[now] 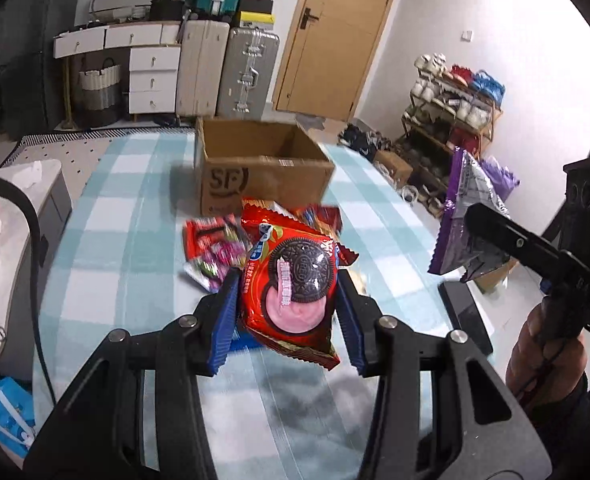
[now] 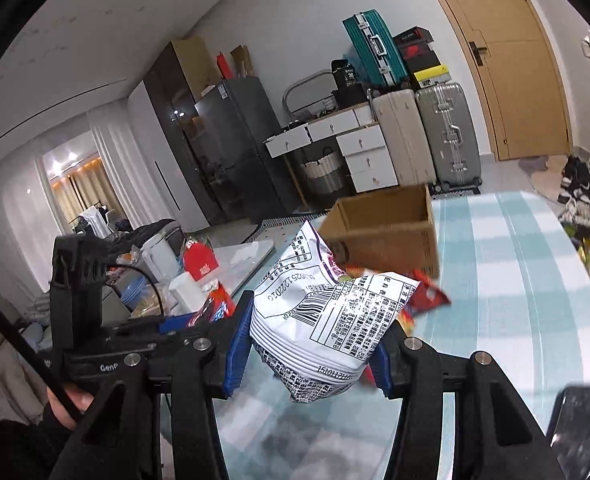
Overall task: Organize snacks
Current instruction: 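Carry the red Oreo pack and white bag over the box and release both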
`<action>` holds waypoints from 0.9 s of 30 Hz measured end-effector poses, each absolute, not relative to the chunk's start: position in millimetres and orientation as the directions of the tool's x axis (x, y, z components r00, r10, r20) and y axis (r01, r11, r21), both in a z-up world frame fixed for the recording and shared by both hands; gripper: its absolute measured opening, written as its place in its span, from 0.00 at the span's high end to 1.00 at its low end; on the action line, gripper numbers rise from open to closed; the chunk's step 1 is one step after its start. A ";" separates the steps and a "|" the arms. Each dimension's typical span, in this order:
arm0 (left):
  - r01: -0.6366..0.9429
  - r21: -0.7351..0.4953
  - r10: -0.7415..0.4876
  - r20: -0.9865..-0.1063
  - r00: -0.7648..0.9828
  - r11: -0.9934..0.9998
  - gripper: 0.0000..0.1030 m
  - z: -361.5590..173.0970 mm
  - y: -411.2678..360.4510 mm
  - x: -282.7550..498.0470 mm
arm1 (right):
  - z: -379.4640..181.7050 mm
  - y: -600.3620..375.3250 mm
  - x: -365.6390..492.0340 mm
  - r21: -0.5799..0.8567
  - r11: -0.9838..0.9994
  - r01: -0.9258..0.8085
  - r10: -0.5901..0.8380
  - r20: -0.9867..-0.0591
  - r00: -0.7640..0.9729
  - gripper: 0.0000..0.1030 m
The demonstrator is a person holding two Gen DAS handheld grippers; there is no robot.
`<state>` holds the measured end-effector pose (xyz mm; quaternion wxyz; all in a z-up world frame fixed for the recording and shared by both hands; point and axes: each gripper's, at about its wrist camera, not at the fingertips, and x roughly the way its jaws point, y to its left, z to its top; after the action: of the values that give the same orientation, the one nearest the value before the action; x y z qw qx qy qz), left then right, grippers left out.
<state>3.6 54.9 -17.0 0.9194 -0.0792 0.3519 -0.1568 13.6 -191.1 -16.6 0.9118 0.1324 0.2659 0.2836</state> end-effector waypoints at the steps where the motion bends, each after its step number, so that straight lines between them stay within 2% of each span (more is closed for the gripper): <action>1: 0.226 -0.256 -0.339 -0.619 0.709 0.940 0.58 -11.9 58.3 11.1 | -9.1 -188.7 20.4 0.387 0.803 -0.452 0.589 -0.407 0.698 0.51; 14: 0.196 -0.244 -0.305 -0.582 0.754 0.950 0.58 59.4 78.3 122.7 | 48.9 -172.9 132.4 0.349 0.814 -0.465 0.578 -0.402 0.710 0.51; 19: 0.176 -0.230 -0.283 -0.616 0.735 0.957 0.58 66.1 74.4 178.4 | 55.4 -165.5 179.4 0.327 0.827 -0.458 0.561 -0.426 0.710 0.51; 27: 0.161 -0.246 -0.287 -0.665 0.689 0.956 0.58 47.8 56.9 265.8 | 36.8 -159.2 261.7 0.377 0.824 -0.423 0.564 -0.480 0.672 0.51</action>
<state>265.8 56.9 47.8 0.9151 -0.0842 0.3748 -0.1226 261.7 -159.2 36.8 0.9067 0.1177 0.2999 0.2721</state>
